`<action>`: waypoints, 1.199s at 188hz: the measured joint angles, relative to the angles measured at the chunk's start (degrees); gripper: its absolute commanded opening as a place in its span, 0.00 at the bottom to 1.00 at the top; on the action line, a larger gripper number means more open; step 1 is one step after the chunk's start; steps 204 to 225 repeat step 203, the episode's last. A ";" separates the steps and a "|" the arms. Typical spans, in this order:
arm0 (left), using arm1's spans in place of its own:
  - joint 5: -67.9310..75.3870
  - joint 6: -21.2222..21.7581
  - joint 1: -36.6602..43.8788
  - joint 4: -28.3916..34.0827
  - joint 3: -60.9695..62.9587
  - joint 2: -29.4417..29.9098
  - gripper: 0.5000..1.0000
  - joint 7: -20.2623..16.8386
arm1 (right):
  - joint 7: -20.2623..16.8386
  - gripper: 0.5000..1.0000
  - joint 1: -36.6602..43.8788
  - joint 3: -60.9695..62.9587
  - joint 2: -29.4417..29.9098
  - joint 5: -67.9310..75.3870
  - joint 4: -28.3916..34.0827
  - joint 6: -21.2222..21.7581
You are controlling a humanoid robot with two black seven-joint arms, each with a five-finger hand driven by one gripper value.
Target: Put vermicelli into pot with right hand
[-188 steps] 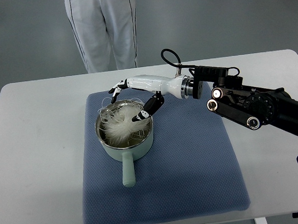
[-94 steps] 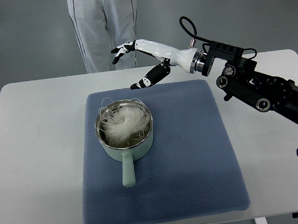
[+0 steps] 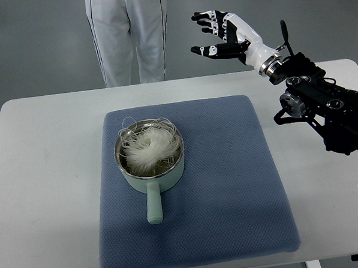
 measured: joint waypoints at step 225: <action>0.00 0.00 0.00 0.00 -0.03 0.00 1.00 0.00 | 0.79 0.85 -12.97 12.98 7.70 17.06 -5.89 -5.89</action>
